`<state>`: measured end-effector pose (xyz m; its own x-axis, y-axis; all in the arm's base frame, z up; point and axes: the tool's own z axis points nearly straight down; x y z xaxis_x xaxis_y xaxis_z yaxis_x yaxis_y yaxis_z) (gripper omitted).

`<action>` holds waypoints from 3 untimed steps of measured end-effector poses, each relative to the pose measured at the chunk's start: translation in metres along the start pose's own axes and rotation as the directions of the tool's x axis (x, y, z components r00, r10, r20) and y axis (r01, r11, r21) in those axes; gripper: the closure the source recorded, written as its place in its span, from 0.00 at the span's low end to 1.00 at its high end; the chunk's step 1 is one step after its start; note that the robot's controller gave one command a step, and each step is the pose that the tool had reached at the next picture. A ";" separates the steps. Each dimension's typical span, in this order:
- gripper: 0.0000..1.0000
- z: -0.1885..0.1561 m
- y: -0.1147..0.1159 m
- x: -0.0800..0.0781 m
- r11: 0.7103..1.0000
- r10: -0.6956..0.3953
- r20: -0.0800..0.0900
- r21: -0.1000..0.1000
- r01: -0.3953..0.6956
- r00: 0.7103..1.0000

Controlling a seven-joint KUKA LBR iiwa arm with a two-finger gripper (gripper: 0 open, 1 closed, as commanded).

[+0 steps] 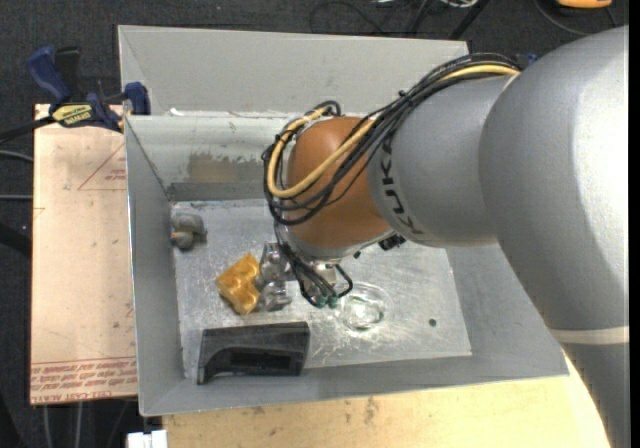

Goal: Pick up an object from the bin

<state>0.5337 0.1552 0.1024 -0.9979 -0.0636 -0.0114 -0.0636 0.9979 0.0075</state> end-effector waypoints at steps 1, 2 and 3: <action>1.00 0.000 0.000 0.000 1.000 0.000 0.000 0.000 0.000 1.000; 1.00 -0.106 0.070 -0.076 0.999 -0.050 -0.011 0.006 0.050 0.999; 1.00 -0.105 0.070 -0.076 0.999 -0.050 -0.011 0.006 0.050 0.999</action>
Offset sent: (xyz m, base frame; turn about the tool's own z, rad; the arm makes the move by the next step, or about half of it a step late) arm 0.0700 0.0732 0.1070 -0.0479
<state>0.6040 0.2293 0.2092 -0.9936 -0.1131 -0.0005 -0.1131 0.9936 0.0008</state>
